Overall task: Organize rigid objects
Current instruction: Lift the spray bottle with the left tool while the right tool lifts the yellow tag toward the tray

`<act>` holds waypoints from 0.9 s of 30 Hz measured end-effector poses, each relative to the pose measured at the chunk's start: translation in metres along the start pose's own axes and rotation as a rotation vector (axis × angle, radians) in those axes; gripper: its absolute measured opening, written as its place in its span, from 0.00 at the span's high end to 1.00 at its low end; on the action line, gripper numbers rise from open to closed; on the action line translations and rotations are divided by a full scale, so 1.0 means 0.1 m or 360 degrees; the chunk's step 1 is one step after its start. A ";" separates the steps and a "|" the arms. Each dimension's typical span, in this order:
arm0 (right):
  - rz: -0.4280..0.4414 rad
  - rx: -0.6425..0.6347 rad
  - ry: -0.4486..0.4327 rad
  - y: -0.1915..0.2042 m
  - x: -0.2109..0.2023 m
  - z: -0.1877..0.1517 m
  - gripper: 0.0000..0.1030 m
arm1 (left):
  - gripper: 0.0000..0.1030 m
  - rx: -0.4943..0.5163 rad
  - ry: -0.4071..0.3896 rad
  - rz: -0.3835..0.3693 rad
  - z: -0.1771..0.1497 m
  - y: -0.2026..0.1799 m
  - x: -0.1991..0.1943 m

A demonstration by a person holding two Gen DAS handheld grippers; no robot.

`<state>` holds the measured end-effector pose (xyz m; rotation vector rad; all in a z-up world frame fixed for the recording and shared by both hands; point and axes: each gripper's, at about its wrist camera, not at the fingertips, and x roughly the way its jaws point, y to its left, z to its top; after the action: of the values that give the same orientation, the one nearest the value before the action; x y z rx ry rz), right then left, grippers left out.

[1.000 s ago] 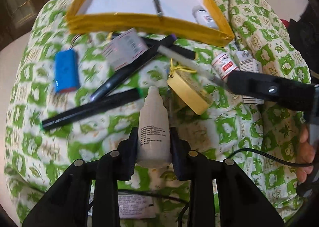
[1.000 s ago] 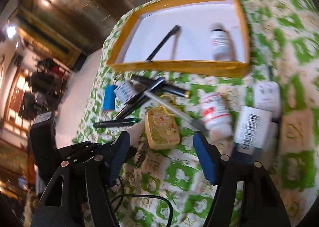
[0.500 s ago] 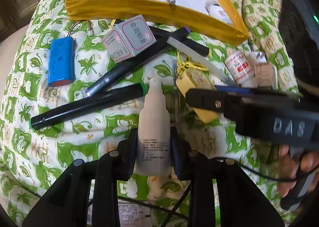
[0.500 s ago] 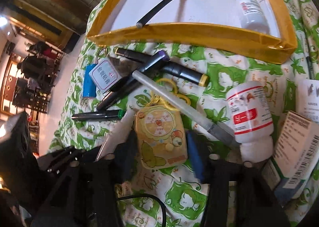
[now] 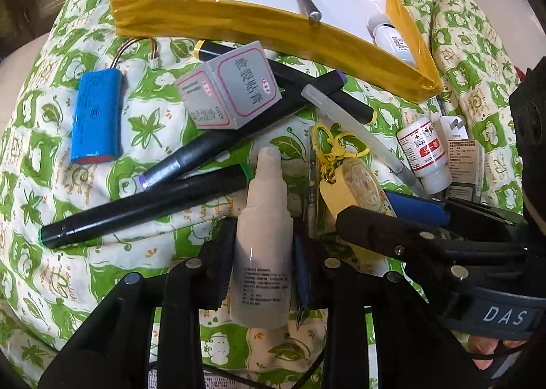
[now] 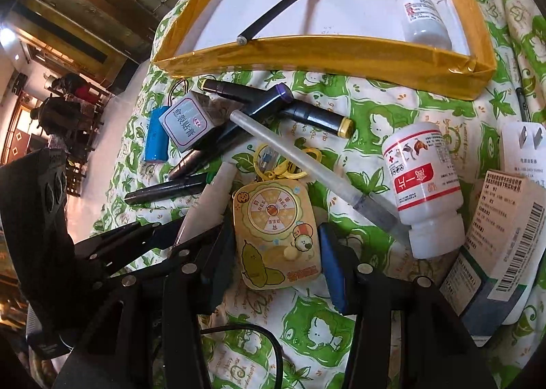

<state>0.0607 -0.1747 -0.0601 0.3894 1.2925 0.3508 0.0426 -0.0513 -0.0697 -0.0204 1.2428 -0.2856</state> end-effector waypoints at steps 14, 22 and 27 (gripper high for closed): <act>0.0096 0.0089 -0.0221 -0.15 -0.50 -0.01 0.58 | 0.74 -0.0211 -0.0440 -0.0242 -0.14 0.29 -0.57; 0.0134 0.0067 -0.0260 -0.10 -0.61 -0.05 0.58 | 0.74 -0.0253 -0.0434 -0.0252 -0.17 0.32 -0.56; 0.0119 0.0056 -0.0275 -0.04 -0.60 -0.05 0.58 | 0.74 -0.0243 -0.0424 -0.0240 -0.22 0.36 -0.56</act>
<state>0.0413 -0.2055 -0.0122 0.4882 1.1182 0.3501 0.0132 -0.0013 -0.0307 -0.2767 0.9969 -0.3072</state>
